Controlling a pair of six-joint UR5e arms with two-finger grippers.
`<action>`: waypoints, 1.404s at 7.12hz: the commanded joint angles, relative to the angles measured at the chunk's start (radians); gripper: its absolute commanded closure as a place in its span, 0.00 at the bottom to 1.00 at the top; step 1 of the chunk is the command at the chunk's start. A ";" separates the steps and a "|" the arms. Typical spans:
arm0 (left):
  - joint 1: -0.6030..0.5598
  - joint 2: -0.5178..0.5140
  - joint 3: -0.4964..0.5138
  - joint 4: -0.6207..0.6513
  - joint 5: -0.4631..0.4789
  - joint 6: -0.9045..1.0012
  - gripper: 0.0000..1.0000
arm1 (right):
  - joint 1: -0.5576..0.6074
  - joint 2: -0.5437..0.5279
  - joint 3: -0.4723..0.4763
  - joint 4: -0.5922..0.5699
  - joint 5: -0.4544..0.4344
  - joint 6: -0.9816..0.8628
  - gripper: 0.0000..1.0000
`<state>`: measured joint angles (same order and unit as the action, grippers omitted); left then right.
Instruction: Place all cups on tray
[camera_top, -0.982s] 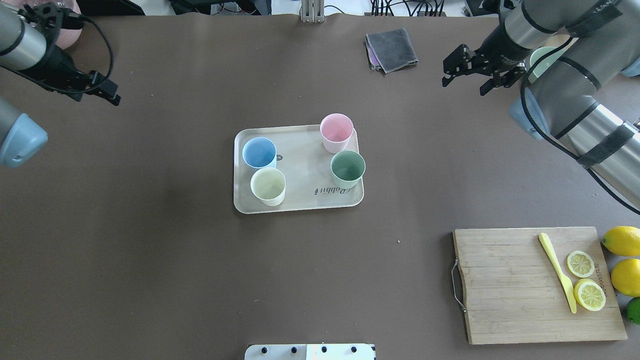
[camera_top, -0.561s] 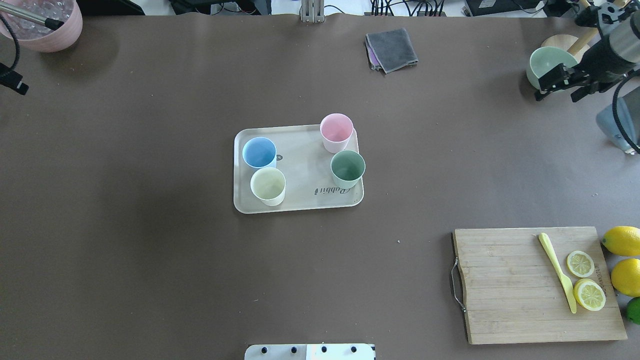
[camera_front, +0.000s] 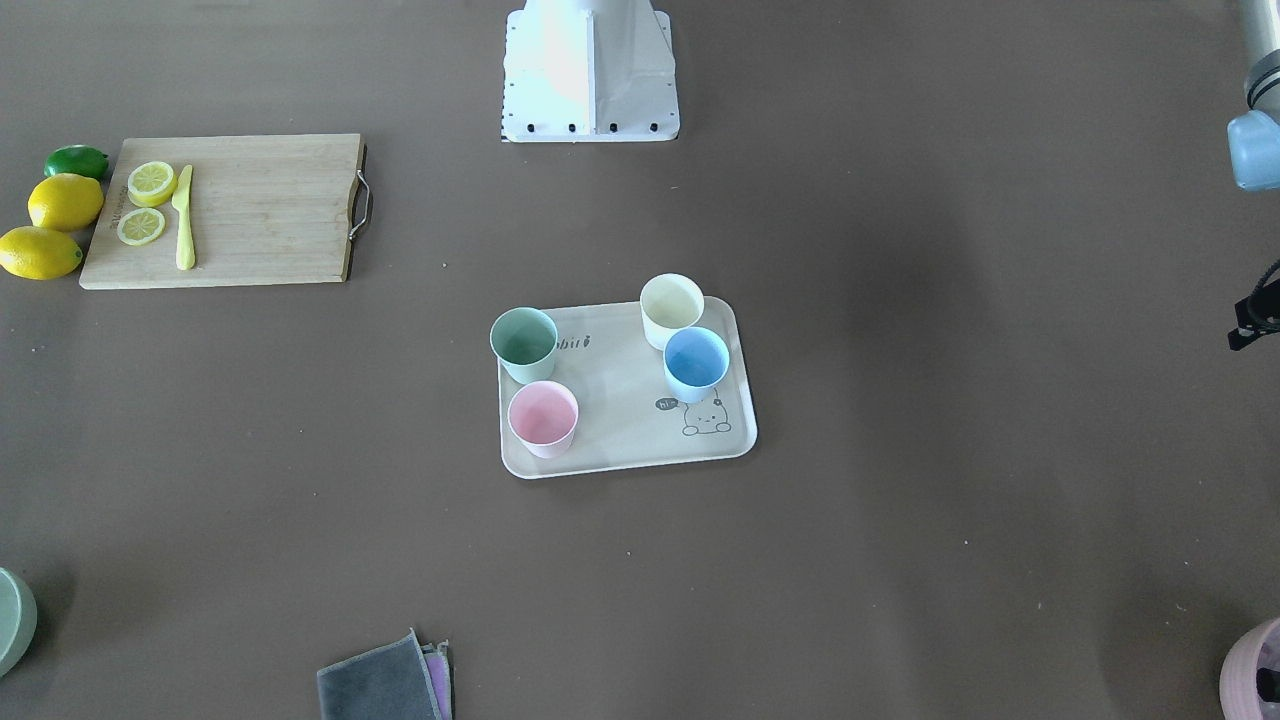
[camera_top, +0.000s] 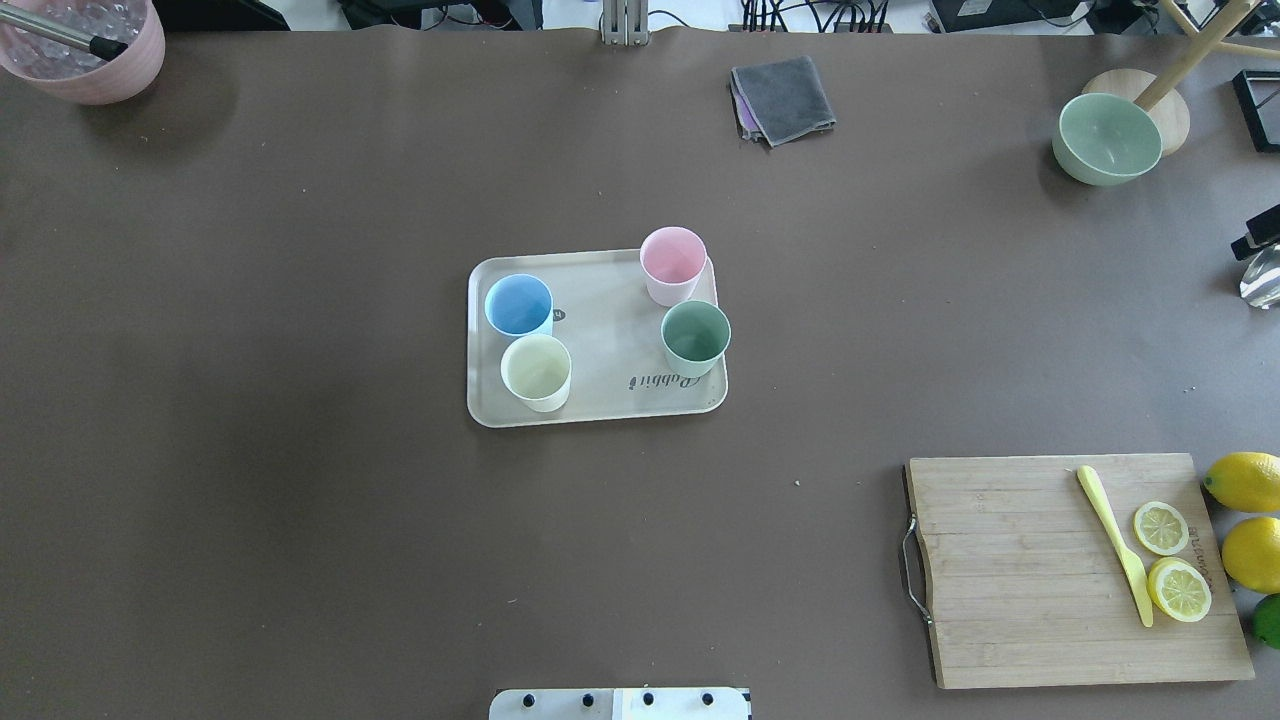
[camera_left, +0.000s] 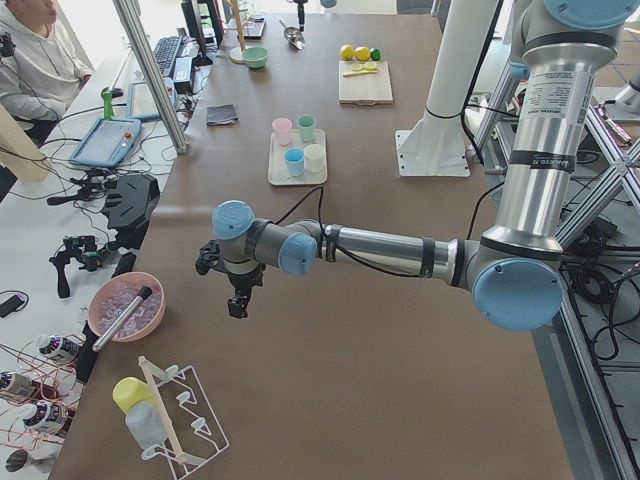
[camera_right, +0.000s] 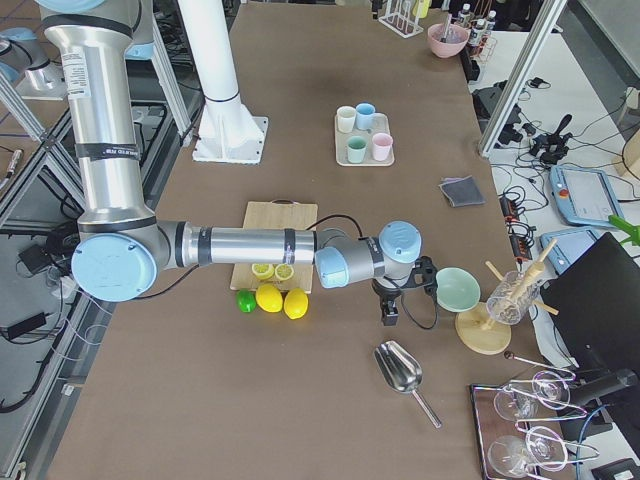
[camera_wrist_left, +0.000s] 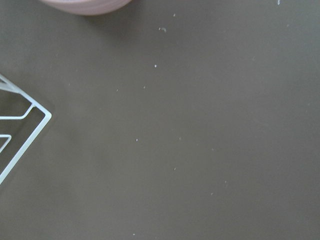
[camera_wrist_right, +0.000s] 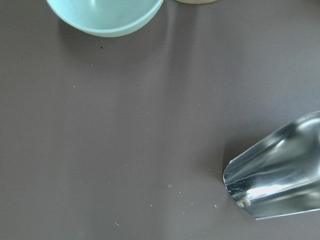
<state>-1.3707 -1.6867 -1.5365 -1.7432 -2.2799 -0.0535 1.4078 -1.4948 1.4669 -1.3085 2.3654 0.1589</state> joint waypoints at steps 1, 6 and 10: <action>-0.001 0.041 -0.008 -0.022 -0.001 -0.005 0.02 | 0.019 0.001 0.018 -0.070 0.000 -0.013 0.00; 0.004 0.006 -0.010 -0.038 0.007 -0.008 0.02 | 0.016 0.002 0.053 -0.077 0.001 -0.015 0.00; 0.004 0.004 -0.008 -0.087 0.008 -0.002 0.02 | 0.016 -0.001 0.073 -0.083 0.005 -0.015 0.00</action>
<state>-1.3668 -1.6834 -1.5458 -1.8272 -2.2737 -0.0585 1.4235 -1.4968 1.5397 -1.3883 2.3685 0.1442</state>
